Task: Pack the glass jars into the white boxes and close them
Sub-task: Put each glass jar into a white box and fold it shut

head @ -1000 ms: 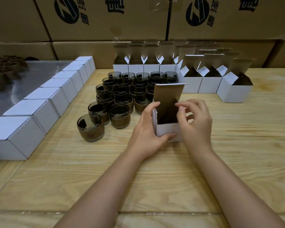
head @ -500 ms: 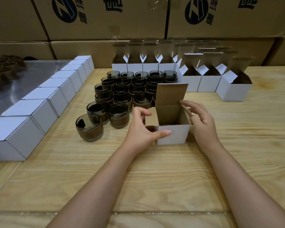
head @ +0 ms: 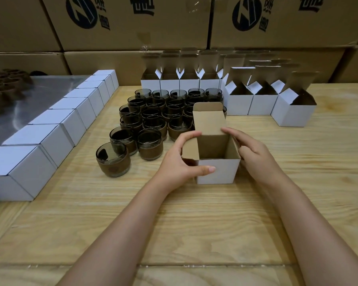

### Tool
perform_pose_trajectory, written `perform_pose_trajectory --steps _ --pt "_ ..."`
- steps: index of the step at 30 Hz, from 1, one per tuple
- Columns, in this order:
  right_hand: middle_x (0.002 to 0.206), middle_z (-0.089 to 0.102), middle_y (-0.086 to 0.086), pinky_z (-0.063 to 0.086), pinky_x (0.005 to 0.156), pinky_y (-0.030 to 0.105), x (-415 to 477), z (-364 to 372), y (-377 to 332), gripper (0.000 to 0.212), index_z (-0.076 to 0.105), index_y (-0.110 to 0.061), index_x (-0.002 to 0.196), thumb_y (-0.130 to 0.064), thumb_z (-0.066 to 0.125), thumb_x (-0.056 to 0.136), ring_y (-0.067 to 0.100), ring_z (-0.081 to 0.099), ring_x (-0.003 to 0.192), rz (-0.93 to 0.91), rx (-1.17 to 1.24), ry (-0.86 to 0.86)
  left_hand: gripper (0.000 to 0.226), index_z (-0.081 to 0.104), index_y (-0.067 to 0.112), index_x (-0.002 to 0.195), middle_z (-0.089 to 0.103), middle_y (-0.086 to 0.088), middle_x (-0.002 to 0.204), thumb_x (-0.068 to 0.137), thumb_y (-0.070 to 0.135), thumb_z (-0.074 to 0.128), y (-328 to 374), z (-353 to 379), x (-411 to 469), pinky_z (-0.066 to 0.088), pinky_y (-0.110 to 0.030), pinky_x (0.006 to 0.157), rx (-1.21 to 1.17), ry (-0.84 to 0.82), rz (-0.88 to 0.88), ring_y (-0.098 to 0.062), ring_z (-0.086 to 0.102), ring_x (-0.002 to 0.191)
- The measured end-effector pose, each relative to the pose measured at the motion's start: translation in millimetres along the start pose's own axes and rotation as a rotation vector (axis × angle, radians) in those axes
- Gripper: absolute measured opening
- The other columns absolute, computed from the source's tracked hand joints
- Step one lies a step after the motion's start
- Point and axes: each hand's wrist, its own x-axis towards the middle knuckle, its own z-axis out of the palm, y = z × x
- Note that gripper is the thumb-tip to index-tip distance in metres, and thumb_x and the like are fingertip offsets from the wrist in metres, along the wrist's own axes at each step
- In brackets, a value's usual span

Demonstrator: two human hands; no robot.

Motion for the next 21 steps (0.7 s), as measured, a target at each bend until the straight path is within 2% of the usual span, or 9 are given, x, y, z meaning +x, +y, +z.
perform_pose_trajectory --steps 2,3,5,8,10,12,14,18,21 --pt "0.135 0.049 -0.01 0.031 0.105 0.02 -1 -4 -4 0.058 0.054 -0.032 0.131 0.003 0.034 0.089 0.005 0.037 0.13 -0.019 -0.157 0.008 0.082 0.049 0.029 0.132 0.049 0.029 0.123 0.062 0.015 0.089 0 0 0 0.032 0.006 0.081 -0.007 -0.006 0.01 0.026 0.044 0.107" --pt "0.132 0.049 -0.008 0.028 0.1 0.016 -2 -5 -8 0.057 0.055 -0.029 0.13 0.005 0.036 0.088 0.009 0.036 0.129 -0.04 -0.271 0.026 0.083 0.048 0.028 0.133 0.048 0.029 0.124 0.062 0.014 0.089 0 0 0 0.031 0.007 0.08 -0.009 -0.01 0.014 0.028 0.043 0.106" --pt "0.129 0.05 0.0 0.026 0.1 0.022 -4 -4 -21 0.051 0.061 -0.02 0.125 0.007 0.041 0.086 0.019 0.037 0.126 -0.155 -0.485 0.126 0.084 0.047 0.027 0.135 0.048 0.027 0.127 0.063 0.015 0.089 0 0 0 0.03 0.007 0.081 -0.004 -0.013 0.023 0.028 0.041 0.107" --pt "0.118 0.06 0.012 0.034 0.097 0.036 1 10 -56 0.045 0.068 -0.008 0.113 0.009 0.044 0.079 0.032 0.048 0.115 -0.476 -0.593 0.276 0.085 0.047 0.029 0.133 0.05 0.023 0.129 0.062 0.015 0.09 1 1 1 0.032 0.004 0.083 -0.004 -0.008 0.02 0.022 0.044 0.111" --pt "0.119 0.06 0.014 0.038 0.098 0.045 15 26 -83 0.042 0.068 -0.008 0.114 0.005 0.047 0.08 0.036 0.048 0.118 -0.63 -0.682 0.179 0.08 0.048 0.037 0.125 0.056 0.028 0.12 0.06 0.015 0.09 1 3 0 0.037 0.002 0.079 -0.013 -0.01 -0.001 0.019 0.05 0.106" --pt "0.134 0.051 0.008 0.032 0.105 0.048 37 45 -107 0.041 0.065 -0.018 0.121 0.0 0.052 0.087 0.031 0.033 0.134 -0.644 -0.856 -0.035 0.072 0.047 0.043 0.113 0.057 0.042 0.106 0.058 0.023 0.089 2 5 -1 0.039 0.001 0.074 -0.012 -0.014 -0.032 0.022 0.051 0.098" --pt "0.147 0.036 0.002 0.022 0.11 0.045 58 61 -120 0.041 0.062 -0.028 0.124 -0.006 0.056 0.09 0.027 0.015 0.143 -0.647 -0.993 -0.199 0.07 0.047 0.045 0.111 0.054 0.047 0.103 0.054 0.036 0.087 3 5 -2 0.037 0.003 0.076 -0.012 -0.008 -0.054 0.022 0.049 0.102" --pt "0.152 0.028 0.004 0.021 0.109 0.045 90 84 -120 0.034 0.066 -0.03 0.118 -0.016 0.065 0.087 0.03 0.009 0.143 -0.641 -1.182 -0.423 0.077 0.043 0.049 0.115 0.05 0.036 0.118 0.048 0.05 0.08 4 4 -1 0.031 0.004 0.084 -0.004 -0.001 -0.046 0.021 0.042 0.113" --pt "0.15 0.03 0.006 0.024 0.108 0.046 98 93 -110 0.029 0.069 -0.028 0.112 -0.027 0.07 0.083 0.032 0.01 0.141 -0.593 -1.245 -0.509 0.09 0.042 0.036 0.126 0.051 0.023 0.125 0.045 0.056 0.076 1 5 0 0.033 -0.001 0.089 0.009 -0.02 -0.054 0.007 0.043 0.118"
